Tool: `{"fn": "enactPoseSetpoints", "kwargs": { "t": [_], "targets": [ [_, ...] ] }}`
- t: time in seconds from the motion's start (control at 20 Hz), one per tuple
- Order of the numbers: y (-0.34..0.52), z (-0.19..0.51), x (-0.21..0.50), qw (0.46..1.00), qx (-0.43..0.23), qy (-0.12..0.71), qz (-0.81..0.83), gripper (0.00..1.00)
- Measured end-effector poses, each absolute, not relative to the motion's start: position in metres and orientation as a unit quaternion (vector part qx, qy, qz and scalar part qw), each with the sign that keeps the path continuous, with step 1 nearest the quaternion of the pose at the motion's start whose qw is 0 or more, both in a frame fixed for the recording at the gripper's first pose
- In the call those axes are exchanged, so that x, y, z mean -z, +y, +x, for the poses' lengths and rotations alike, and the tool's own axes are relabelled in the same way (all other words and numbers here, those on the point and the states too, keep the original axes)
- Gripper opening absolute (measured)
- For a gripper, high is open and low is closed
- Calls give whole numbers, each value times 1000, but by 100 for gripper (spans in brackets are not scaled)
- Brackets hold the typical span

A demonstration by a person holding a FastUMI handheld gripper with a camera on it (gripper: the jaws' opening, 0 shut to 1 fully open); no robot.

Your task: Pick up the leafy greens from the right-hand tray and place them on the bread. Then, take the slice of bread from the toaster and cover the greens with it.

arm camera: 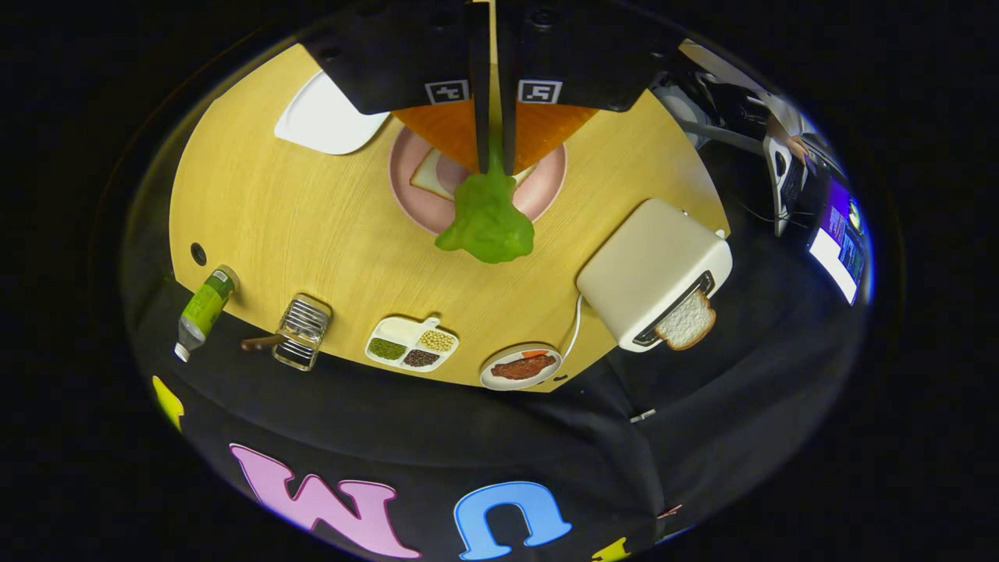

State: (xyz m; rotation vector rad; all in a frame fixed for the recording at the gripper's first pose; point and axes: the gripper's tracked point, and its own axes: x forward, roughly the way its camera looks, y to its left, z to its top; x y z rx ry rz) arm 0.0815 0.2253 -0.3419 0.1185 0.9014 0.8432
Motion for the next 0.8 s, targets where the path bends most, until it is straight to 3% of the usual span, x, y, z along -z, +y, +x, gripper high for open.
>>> {"fn": "enactPoseSetpoints", "kwargs": {
  "t": [0.2, 0.3, 0.4, 0.45, 0.8],
  "targets": [
    [232, 87, 349, 814, -390, 429, 43, 8],
    [230, 89, 358, 814, -379, 438, 35, 19],
    [228, 92, 362, 816, -376, 438, 24, 75],
    [226, 94, 363, 819, -372, 436, 17, 84],
    [222, 91, 344, 831, -365, 419, 24, 89]
  ]
}}
